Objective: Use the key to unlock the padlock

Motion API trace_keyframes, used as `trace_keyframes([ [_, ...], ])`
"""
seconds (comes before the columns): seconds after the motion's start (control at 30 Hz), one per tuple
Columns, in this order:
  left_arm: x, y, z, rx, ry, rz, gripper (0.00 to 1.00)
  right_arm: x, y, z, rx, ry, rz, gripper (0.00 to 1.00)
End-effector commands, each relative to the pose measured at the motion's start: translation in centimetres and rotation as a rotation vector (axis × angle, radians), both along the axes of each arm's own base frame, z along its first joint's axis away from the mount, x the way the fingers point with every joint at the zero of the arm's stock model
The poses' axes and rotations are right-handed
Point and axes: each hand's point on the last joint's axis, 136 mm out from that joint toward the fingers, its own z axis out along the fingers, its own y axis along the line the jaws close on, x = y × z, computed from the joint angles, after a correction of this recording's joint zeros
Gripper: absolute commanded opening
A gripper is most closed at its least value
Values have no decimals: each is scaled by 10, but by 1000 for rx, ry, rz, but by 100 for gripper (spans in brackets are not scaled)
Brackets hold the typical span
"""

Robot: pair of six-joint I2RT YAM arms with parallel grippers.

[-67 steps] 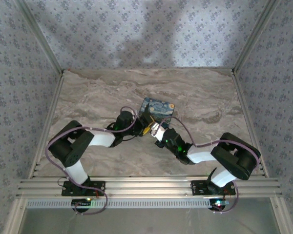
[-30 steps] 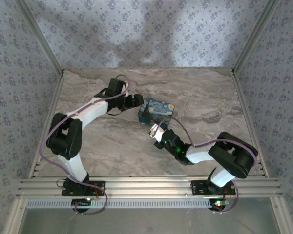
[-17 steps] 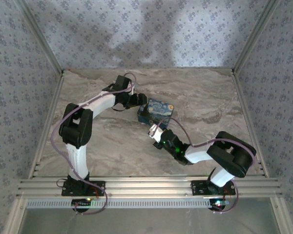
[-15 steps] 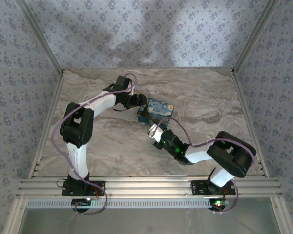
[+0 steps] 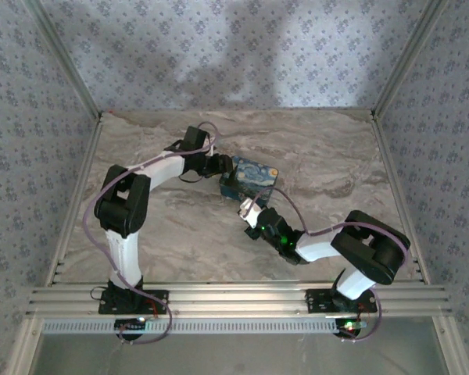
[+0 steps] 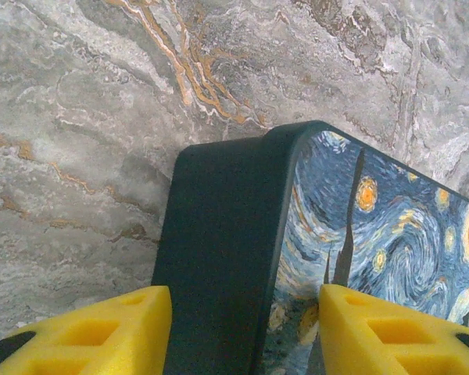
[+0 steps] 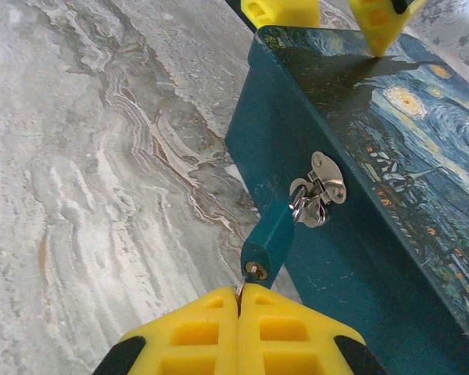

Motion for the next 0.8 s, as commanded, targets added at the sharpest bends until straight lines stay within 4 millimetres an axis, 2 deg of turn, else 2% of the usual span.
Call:
trace_keyframes([
  [0.0, -17, 17, -21, 36, 73, 37, 50, -3, 8, 5, 94, 54, 12, 0],
  [0.43, -29, 40, -23, 36, 76, 100, 49, -6, -5, -3, 270, 186, -41, 0],
  [0.77, -41, 48, -25, 35, 78, 128, 49, -4, -15, -15, 396, 334, -69, 0],
])
